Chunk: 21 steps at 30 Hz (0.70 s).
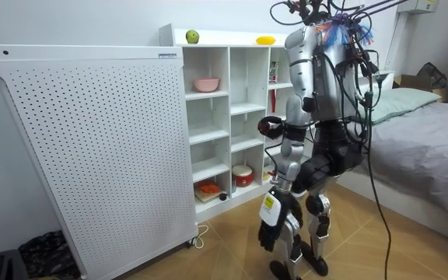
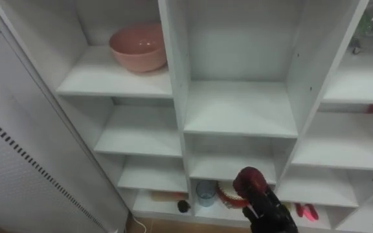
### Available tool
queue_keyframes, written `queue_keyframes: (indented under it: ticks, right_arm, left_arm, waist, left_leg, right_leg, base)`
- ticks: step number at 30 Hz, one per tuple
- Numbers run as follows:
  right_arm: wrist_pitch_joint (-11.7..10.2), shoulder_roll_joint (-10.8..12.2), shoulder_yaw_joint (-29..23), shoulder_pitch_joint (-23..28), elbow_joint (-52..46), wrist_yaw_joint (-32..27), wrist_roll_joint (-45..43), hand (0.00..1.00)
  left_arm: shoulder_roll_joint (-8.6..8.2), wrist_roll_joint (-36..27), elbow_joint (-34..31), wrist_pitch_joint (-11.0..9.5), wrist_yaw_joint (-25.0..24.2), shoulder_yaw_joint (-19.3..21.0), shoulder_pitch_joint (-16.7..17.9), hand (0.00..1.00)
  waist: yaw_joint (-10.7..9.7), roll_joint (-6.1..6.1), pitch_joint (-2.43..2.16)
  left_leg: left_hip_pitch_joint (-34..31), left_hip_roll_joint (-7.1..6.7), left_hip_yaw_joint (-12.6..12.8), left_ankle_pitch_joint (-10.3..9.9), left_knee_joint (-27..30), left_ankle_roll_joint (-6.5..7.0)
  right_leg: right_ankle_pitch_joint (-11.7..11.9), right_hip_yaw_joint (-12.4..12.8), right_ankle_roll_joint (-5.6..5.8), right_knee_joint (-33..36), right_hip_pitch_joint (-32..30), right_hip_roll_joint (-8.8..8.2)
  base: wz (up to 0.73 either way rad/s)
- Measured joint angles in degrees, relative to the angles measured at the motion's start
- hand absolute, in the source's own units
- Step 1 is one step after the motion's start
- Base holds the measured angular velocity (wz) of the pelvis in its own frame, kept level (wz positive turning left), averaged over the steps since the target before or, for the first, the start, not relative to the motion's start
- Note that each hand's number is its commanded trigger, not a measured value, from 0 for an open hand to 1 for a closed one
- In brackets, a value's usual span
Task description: Arrange fruit in the closet
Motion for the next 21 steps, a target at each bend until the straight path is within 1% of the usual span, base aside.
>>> queue_keyframes:
  ticks: [1,2,5,6,8,9,11,12,14,15,18,19,21]
  right_arm:
    - [0.0,-0.2,-0.8,-0.6,0.9,0.5,2.4,1.0]
    - [0.0,-0.3,-1.2,-2.0,2.6,0.7,4.6,1.0]
    - [0.1,-0.7,-1.8,-4.9,6.2,0.7,8.1,1.0]
    - [0.1,-0.9,-1.9,-5.1,6.3,0.7,8.8,1.0]
    - [0.3,-2.6,-2.1,-5.9,7.1,0.7,11.5,1.0]
    - [0.5,-3.0,-2.3,-6.3,7.4,0.7,11.9,1.0]
    - [0.8,-4.7,-2.8,-8.2,8.0,0.7,12.9,1.0]
    - [0.8,-5.2,-2.9,-8.7,8.0,0.7,13.1,1.0]
    - [0.8,-7.0,-3.0,-10.9,8.0,0.6,13.3,1.0]
    - [0.8,-7.5,-3.0,-11.8,8.0,0.6,13.4,1.0]
    - [0.9,-7.8,-3.0,-14.0,8.0,0.6,13.5,1.0]
    - [1.2,-8.0,-3.2,-15.0,8.0,0.6,13.5,1.0]
    - [1.9,-9.3,-3.7,-16.6,8.0,0.4,13.6,1.0]
  left_arm:
    - [0.06,-0.1,-0.9,0.2,0.0,-0.4,0.1,0.0]
    - [0.09,-1.7,-1.6,0.5,0.0,-0.7,0.2,0.0]
    - [0.05,-4.6,-2.9,0.6,0.1,-2.2,-0.1,0.0]
    - [0.03,-4.7,-3.2,0.6,0.1,-2.4,-0.1,0.0]
    - [0.05,-5.3,-3.7,0.6,0.1,-2.8,-0.2,0.0]
    - [0.13,-5.6,-3.7,0.6,0.1,-2.8,-0.2,0.0]
    - [0.54,-7.3,-4.0,0.7,0.4,-3.1,-0.1,0.0]
    - [0.64,-8.0,-4.3,0.7,0.8,-3.3,-0.1,0.0]
    - [0.85,-9.2,-5.5,0.7,2.0,-3.4,0.0,0.0]
    - [0.98,-9.5,-6.0,0.7,2.4,-3.4,0.0,0.0]
    - [1.33,-10.1,-6.7,0.6,2.4,-3.6,0.1,0.0]
    - [1.6,-10.1,-7.2,0.6,2.4,-3.6,0.1,0.0]
    - [2.05,-10.1,-9.0,0.6,2.6,-3.6,0.2,0.0]
  waist:
    - [0.2,0.0,0.0]
    - [0.2,-0.01,0.0]
    - [0.4,-0.04,-0.03]
    - [0.5,-0.04,-0.04]
    - [1.8,-0.01,-0.05]
    - [2.0,-0.01,-0.05]
    - [2.5,0.0,-0.05]
    - [2.6,-0.01,-0.06]
    - [2.6,-0.03,-0.06]
    - [2.7,-0.07,-0.07]
    - [3.0,-0.11,-0.09]
    - [3.0,-0.11,-0.11]
    - [3.3,-0.14,-0.11]
  left_leg:
    - [-1.5,0.01,0.0,0.1,0.8,-0.07]
    - [-3.0,0.03,-0.1,0.1,1.7,-0.11]
    - [-6.3,0.05,-0.1,0.2,3.3,-0.22]
    - [-7.0,0.08,-0.1,0.2,3.5,-0.22]
    - [-9.1,0.19,-0.1,0.2,4.9,-0.31]
    - [-9.6,0.16,-0.1,0.2,5.3,-0.31]
    - [-12.0,0.13,-0.2,0.2,6.8,-0.32]
    - [-12.7,0.1,-0.2,0.2,7.2,-0.32]
    - [-14.6,-0.32,-0.3,0.2,7.9,-0.31]
    - [-15.3,-0.37,-0.2,0.2,8.3,-0.31]
    - [-16.9,-0.32,-0.3,0.2,10.1,-0.3]
    - [-17.8,-0.33,-0.5,0.1,11.1,-0.23]
    - [-19.7,-0.43,-0.9,0.1,12.3,-0.12]
  right_leg:
    - [-0.1,-0.1,-0.18,0.9,-1.4,-0.15]
    - [-0.3,-0.1,-0.4,1.9,-3.0,-0.28]
    - [-0.5,-0.1,-0.78,3.9,-6.4,-0.54]
    - [-0.5,-0.1,-0.83,4.1,-7.0,-0.56]
    - [-0.7,-0.2,-1.14,5.4,-8.9,-0.72]
    - [-0.9,-0.3,-1.24,5.8,-9.4,-0.85]
    - [-1.4,-0.6,-1.46,7.5,-11.6,-1.33]
    - [-1.5,-0.7,-1.52,7.9,-12.3,-1.49]
    - [-2.1,-1.3,-1.6,9.7,-14.2,-2.37]
    - [-2.4,-1.7,-1.65,10.3,-14.7,-2.73]
    - [-2.8,-2.0,-1.8,11.7,-16.0,-3.13]
    - [-3.1,-2.1,-1.81,12.3,-16.5,-3.18]
    - [-3.2,-2.1,-1.78,13.3,-18.1,-3.26]
  base:
    - [0.1]
    - [0.08]
    - [0.05]
    - [0.0]
    - [0.02]
    - [0.08]
    - [0.12]
    - [0.2]
    - [0.32]
    - [0.27]
    - [0.11]
    - [0.12]
    - [0.12]
